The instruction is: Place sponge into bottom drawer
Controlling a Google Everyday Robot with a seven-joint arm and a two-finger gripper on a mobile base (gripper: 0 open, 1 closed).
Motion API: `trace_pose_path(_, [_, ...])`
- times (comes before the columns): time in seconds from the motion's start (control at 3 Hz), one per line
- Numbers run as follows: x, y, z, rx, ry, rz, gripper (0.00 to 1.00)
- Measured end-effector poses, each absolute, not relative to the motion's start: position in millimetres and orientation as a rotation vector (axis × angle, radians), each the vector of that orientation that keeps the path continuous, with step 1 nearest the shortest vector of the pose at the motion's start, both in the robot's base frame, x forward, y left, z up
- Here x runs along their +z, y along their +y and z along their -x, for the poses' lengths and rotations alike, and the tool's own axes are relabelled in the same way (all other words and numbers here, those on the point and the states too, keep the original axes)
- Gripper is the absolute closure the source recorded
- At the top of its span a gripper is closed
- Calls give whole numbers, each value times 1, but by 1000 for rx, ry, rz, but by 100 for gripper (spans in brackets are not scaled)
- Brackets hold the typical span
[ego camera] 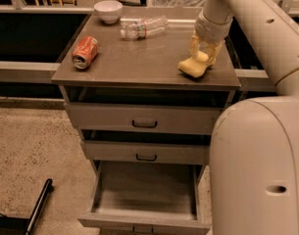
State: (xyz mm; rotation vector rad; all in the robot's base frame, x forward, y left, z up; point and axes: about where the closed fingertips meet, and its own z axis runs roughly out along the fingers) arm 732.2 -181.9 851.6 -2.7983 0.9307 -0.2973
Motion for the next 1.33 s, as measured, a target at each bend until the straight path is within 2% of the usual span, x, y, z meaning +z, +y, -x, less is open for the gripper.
trace_pose_path(0.67, [894,-194,-706,-379,885,2578,100])
trace_pose_path(1.33, [867,-192,-664,-403,809,2587,100])
